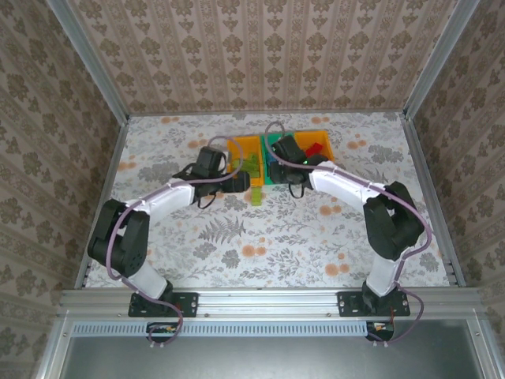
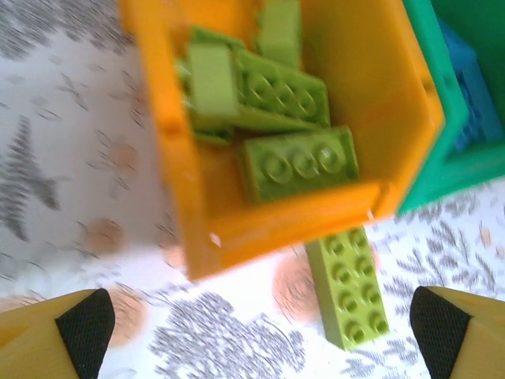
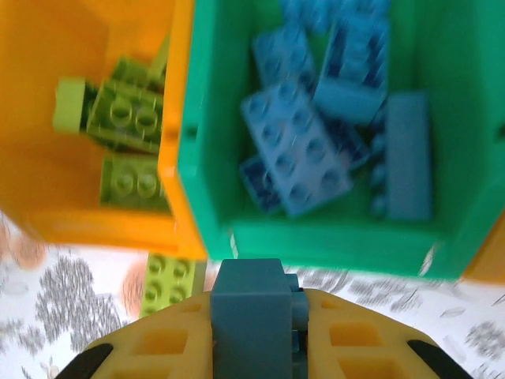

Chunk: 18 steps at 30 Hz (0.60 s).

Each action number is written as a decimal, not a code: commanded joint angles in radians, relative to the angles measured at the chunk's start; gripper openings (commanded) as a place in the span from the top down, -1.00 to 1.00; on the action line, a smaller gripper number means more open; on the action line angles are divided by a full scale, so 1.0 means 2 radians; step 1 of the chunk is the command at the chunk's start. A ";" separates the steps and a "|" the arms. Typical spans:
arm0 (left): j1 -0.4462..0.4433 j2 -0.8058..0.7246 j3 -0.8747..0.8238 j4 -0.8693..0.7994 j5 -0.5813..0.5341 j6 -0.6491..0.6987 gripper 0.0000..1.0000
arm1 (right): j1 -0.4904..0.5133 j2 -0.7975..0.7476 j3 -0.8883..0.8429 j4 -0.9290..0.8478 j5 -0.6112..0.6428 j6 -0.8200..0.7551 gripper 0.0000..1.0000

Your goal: Sort the legos into containers by color

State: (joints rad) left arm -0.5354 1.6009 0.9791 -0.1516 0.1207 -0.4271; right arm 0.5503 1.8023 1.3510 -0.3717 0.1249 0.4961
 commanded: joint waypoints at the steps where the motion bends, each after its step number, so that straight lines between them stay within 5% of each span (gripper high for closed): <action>1: -0.032 -0.019 -0.006 -0.035 -0.033 0.016 -1.00 | -0.023 0.033 0.057 -0.033 0.007 -0.017 0.65; 9: -0.077 0.034 0.025 -0.059 -0.049 -0.005 -1.00 | -0.050 0.115 0.147 -0.059 0.008 -0.021 0.47; 18: -0.093 0.122 0.091 -0.080 -0.053 -0.004 -0.92 | -0.053 0.075 0.111 -0.050 0.013 -0.020 -0.44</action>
State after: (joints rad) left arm -0.7124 1.8187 1.1156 -0.2741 0.0311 -0.4263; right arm 0.4454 2.0251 1.6115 -0.4664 0.1280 0.4641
